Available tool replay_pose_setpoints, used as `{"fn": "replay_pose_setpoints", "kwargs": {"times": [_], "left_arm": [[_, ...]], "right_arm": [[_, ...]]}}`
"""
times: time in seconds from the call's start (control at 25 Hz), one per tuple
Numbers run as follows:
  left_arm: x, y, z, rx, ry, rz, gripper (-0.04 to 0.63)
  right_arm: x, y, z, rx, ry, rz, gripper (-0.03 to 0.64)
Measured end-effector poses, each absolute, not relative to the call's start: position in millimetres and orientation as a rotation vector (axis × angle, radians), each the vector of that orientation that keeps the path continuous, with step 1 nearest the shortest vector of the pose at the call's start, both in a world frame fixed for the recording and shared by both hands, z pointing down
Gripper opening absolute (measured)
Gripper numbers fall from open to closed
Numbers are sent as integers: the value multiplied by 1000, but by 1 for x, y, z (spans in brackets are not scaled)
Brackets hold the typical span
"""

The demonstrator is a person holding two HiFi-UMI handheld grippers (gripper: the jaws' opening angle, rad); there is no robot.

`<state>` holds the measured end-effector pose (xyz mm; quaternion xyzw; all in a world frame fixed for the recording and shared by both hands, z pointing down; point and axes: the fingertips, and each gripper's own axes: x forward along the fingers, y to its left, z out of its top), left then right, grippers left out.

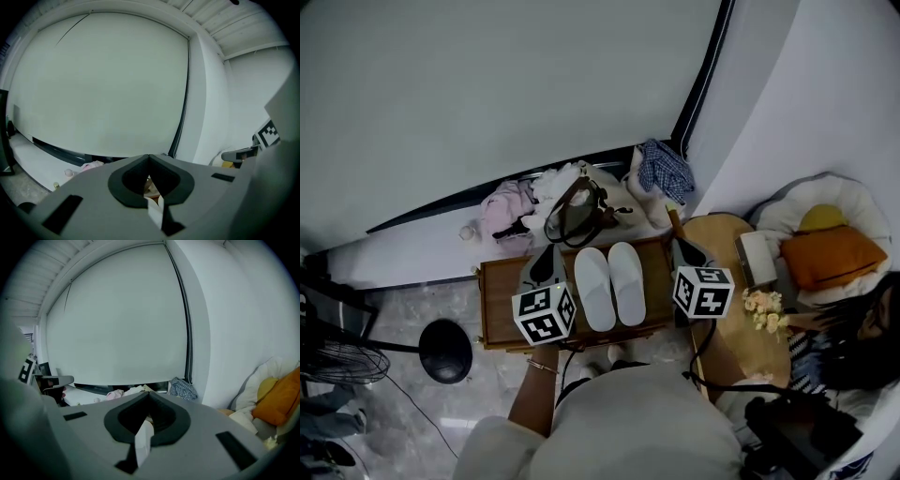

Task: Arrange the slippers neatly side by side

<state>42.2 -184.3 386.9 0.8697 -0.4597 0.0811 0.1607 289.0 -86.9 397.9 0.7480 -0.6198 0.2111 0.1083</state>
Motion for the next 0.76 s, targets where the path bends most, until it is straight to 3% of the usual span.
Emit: {"fn": "replay_pose_setpoints", "kwargs": {"times": [0.76], "left_arm": [[48, -178, 399, 2465, -1315, 280, 14]], "right_arm": [[288, -83, 411, 2169, -1830, 667, 34]]}}
